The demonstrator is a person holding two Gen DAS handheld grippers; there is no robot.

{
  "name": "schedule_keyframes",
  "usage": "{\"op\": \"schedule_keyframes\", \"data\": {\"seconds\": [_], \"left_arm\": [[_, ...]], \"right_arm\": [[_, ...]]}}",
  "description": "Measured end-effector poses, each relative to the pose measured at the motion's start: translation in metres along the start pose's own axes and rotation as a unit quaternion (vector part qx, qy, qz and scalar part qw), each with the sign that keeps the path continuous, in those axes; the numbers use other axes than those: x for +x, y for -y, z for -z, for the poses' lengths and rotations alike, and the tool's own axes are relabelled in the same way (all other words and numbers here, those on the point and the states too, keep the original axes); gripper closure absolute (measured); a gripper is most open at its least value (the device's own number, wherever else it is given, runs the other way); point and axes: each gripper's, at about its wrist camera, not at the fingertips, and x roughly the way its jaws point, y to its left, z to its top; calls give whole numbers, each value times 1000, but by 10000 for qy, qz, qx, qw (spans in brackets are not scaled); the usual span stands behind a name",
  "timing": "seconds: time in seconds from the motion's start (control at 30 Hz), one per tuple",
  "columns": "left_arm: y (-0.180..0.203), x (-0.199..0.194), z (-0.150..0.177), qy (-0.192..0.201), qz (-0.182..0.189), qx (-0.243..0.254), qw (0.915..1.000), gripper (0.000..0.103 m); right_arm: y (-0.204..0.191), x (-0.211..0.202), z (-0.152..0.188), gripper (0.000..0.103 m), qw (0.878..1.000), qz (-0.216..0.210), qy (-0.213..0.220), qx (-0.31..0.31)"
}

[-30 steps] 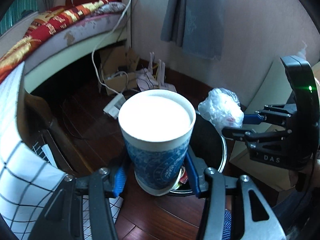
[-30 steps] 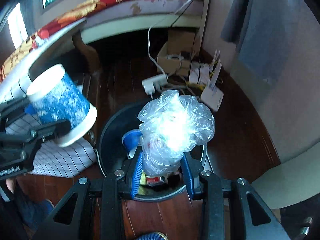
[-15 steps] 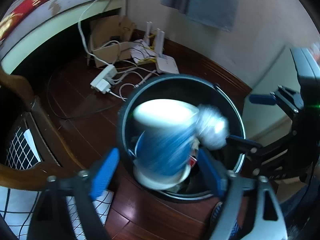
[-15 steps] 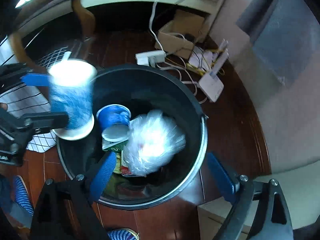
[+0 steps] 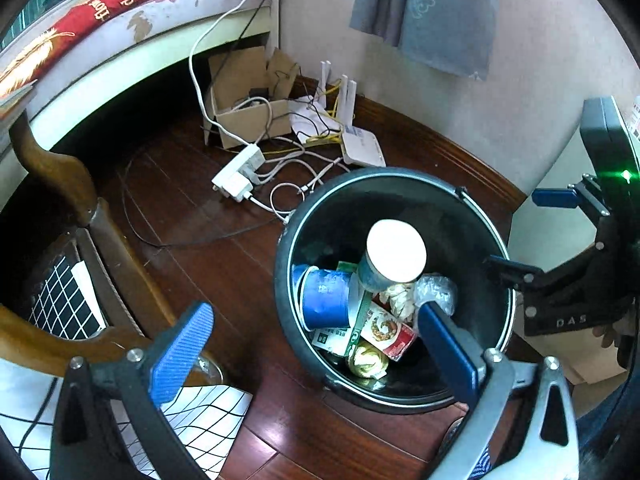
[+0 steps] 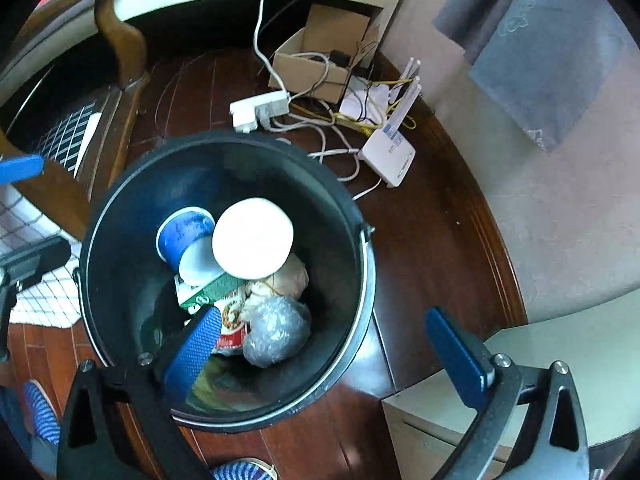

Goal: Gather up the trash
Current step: 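Open both tools to drop the bag and cup into the bin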

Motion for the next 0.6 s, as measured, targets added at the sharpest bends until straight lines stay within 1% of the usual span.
{"op": "schedule_keyframes", "data": {"seconds": [0.27, 0.43, 0.6], "left_arm": [[1, -21, -8, 207, -87, -12, 9997, 0], [2, -47, -10, 442, -157, -14, 9989, 0], [0, -76, -13, 685, -245, -62, 9973, 0]], "right_arm": [[-2, -24, -11, 0, 9996, 4, 274, 63], [-4, -45, -13, 0, 9989, 32, 469, 82], [0, -74, -14, 0, 9968, 43, 764, 222]]}}
